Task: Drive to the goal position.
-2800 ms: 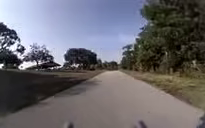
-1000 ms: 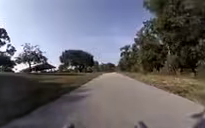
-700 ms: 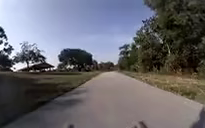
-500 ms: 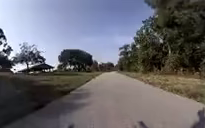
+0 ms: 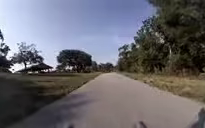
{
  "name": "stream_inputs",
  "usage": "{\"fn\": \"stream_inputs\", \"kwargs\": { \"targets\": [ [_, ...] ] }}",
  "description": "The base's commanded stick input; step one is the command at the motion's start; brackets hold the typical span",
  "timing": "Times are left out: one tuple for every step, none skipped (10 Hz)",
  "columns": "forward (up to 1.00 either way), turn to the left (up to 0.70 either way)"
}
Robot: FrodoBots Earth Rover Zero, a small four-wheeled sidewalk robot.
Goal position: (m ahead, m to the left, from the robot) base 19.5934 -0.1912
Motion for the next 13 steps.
{"fn": "stream_inputs", "kwargs": {
  "targets": [
    [1.0,0.0],
    [1.0,-0.08],
    [1.0,-0.17],
    [1.0,-0.24],
    [1.0,-0.18],
    [1.0,-0.05],
    [1.0,-0.04],
    [1.0,-0.03],
    [1.0,-0.02],
    [1.0,-0.03],
    [1.0,-0.02],
    [1.0,-0.02],
    [1.0,-0.01]
  ]
}}
